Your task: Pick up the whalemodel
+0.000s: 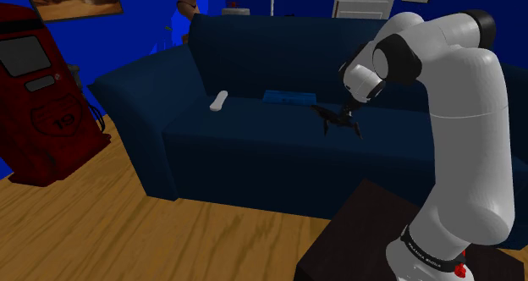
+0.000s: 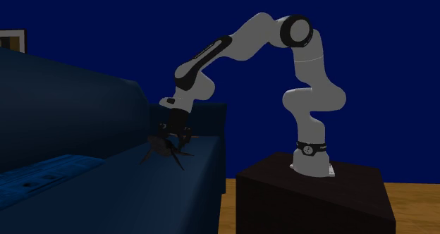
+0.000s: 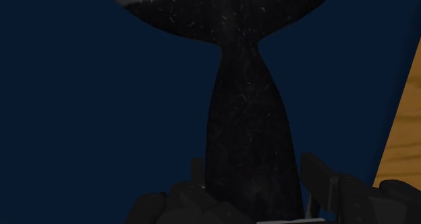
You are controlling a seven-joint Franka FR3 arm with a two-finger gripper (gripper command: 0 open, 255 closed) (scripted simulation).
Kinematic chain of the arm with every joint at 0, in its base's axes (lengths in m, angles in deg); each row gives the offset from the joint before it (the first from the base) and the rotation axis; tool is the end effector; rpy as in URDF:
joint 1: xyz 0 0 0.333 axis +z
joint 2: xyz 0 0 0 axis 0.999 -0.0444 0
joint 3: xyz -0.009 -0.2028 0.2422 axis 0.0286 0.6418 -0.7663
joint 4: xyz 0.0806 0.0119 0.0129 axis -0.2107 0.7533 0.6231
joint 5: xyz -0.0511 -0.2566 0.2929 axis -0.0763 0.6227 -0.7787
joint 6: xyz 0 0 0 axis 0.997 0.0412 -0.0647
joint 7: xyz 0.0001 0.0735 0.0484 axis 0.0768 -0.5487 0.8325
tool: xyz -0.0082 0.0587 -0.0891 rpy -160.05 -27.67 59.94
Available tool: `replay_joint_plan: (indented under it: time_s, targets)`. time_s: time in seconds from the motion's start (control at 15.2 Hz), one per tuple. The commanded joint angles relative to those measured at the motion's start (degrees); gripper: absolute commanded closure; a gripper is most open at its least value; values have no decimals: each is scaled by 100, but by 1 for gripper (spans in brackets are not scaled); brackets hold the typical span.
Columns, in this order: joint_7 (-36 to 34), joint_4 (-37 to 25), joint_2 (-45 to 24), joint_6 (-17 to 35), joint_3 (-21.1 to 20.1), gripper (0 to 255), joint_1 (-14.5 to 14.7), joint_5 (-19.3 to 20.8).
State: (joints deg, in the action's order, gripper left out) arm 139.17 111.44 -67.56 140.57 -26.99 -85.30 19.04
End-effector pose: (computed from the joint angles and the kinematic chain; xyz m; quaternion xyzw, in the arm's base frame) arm 0.4268 -0.4144 0.2779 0.9527 0.2400 0.1857 0.0148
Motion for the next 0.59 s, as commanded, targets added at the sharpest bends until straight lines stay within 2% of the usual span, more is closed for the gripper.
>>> replay_joint_plan:
  time_s: [0.0, 0.13, 0.53]
  targets:
    - [-2, 0, -10, 6, -1, 255, -4, -3]
    - [4, -1, -14, 5, -3, 255, -9, -8]
    - [-362, -4, 327, -151, 300, 255, 236, 460]
